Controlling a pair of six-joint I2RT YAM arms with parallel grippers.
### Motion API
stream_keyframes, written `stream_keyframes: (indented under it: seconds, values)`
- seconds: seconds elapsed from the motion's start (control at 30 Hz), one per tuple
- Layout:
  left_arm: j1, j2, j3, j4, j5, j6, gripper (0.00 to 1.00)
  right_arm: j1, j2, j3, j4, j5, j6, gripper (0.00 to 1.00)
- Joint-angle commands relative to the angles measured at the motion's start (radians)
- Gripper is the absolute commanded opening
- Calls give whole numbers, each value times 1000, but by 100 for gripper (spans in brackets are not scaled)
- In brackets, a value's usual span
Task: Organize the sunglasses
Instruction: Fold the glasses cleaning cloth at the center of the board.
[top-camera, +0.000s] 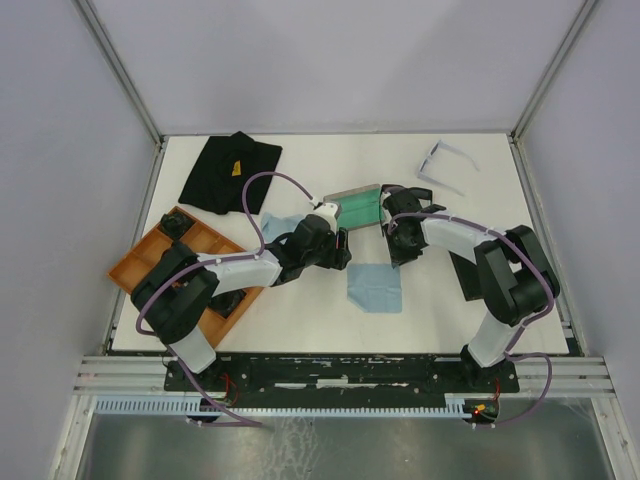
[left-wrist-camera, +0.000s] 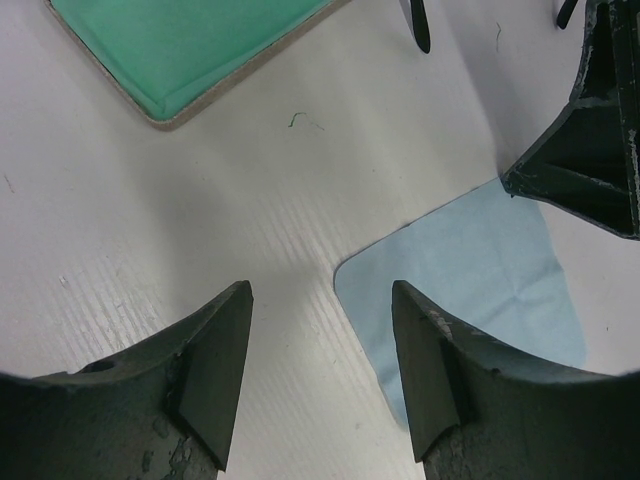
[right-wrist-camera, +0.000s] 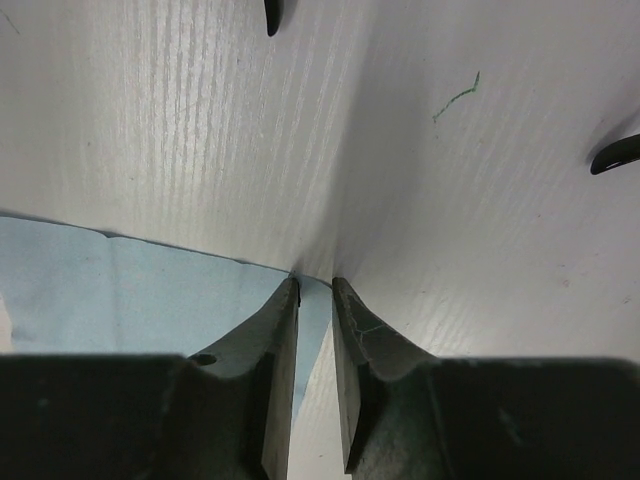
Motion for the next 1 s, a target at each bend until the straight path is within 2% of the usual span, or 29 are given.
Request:
stream_keyframes:
  seconds: [0.0, 0.2, 0.57, 0.8, 0.97]
  values:
    - [-3, -11, 0, 52, 0, 27, 65, 0, 14, -14, -48, 2, 31, 27]
    - [-5, -6, 0, 55, 9, 28, 66, 0, 13, -37, -27, -5, 48, 21]
    - [-4, 53, 34, 60, 57, 35, 66, -2, -41, -82, 79, 20, 62, 0]
    - [-23, 115, 74, 44, 57, 66, 63, -17, -46, -70, 96, 2, 71, 0]
    - [-61, 155, 119, -5, -10, 107, 58, -21, -45, -79, 102, -6, 72, 0]
